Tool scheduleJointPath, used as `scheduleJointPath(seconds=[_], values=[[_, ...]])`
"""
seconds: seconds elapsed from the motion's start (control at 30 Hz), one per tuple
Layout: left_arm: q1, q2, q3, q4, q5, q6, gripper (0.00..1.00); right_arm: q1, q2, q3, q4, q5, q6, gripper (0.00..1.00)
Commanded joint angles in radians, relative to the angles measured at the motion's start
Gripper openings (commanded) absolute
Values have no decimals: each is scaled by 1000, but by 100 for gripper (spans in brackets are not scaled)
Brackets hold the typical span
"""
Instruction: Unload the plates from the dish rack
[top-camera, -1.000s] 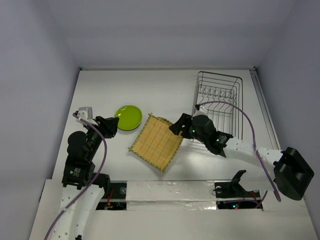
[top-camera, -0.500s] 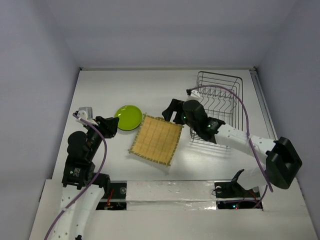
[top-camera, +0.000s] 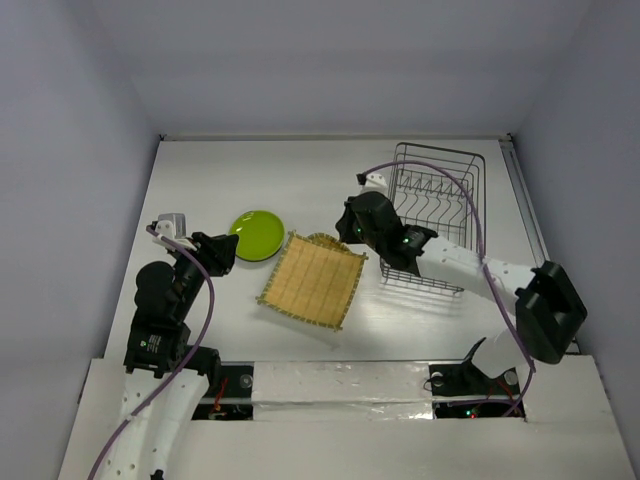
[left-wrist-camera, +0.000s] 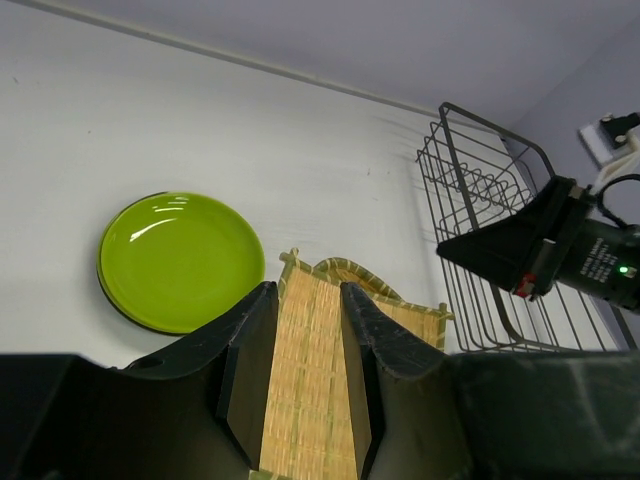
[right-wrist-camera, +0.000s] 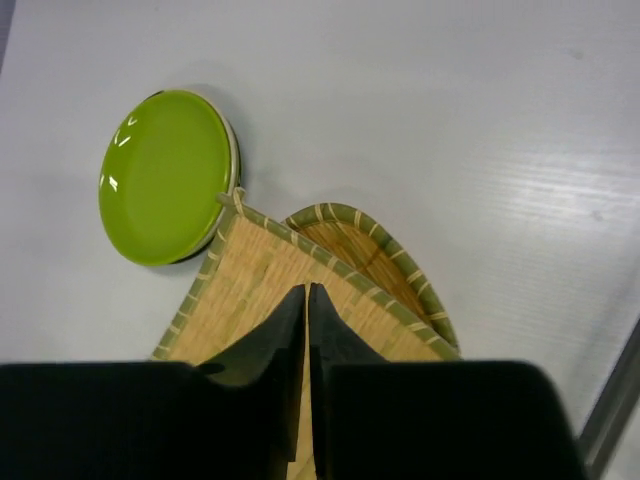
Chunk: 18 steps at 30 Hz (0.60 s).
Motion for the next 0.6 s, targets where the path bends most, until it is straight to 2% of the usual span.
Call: scheduleJointPath(seconds=[0.0, 0.07, 0.17, 0.23, 0.3, 0.33, 0.37, 0.4, 0.47, 0.5, 0.57], values=[[-6, 6, 4, 33, 11, 0, 29, 3, -133, 41, 2, 7, -54, 0], [-6, 0, 6, 31, 11, 0, 29, 3, -261, 14, 0, 53, -67, 0], [-6, -19, 4, 41, 28, 4, 38, 3, -430, -55, 1, 174, -90, 0], [-6, -37, 7, 54, 61, 15, 50, 3, -609, -135, -17, 257, -94, 0], [-6, -50, 12, 58, 77, 23, 62, 3, -781, -183, -66, 297, -98, 7], [-6, -63, 15, 64, 86, 24, 67, 3, -835, -186, -84, 337, -101, 15], [-6, -69, 18, 64, 85, 24, 71, 3, -887, -186, -106, 351, -102, 42], [-6, -73, 24, 61, 83, 18, 78, 3, -935, -184, -133, 364, -110, 55], [-6, -77, 64, 44, 68, 4, 85, 3, -1059, -161, -169, 427, -117, 80], [-6, -77, 81, 38, 65, -11, 91, 3, -1093, -149, -205, 447, -117, 83], [-6, -83, 144, 35, 54, -26, 95, 3, -1173, -112, -235, 489, -119, 86]])
